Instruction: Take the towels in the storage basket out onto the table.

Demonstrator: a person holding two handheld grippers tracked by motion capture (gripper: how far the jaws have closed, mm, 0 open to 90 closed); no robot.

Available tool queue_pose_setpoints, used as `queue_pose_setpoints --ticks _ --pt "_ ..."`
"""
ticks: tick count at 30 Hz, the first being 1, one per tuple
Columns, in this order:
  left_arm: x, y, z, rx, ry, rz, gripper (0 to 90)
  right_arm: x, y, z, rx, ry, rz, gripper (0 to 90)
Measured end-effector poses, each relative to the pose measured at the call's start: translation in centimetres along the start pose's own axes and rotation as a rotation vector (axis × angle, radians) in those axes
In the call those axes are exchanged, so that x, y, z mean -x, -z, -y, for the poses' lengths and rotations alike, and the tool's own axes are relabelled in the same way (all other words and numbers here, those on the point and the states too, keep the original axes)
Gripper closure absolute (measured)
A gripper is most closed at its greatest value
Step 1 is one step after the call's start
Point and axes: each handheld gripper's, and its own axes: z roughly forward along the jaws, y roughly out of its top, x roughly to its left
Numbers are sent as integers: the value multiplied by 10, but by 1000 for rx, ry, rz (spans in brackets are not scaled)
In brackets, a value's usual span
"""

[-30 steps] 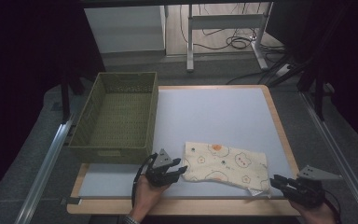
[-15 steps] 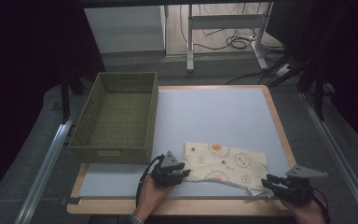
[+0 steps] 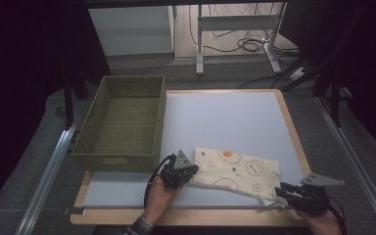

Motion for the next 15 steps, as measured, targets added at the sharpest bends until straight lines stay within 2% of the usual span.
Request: queue_pose_setpoints --ticks 2,3,4,6,8,12,15 --pt "-2 -7 5 -46 6 -15 877 0 -1 1 -1 1 -1 652" --pt "-3 -13 9 -75 15 -3 873 0 -2 1 -3 1 -4 651" --pt "-4 -15 12 -78 20 2 858 0 -3 1 -8 -1 -4 651" --pt "-5 -14 12 -59 46 -4 804 1 -3 2 -10 -4 -2 649" --pt "-5 -9 8 -26 48 -13 674 2 -2 0 -5 -6 -3 638" --pt "-10 -4 -8 10 58 -19 584 5 -1 -8 12 -6 8 602" --pt "-16 -11 -18 20 73 -41 548 10 -6 -20 26 -17 22 592"
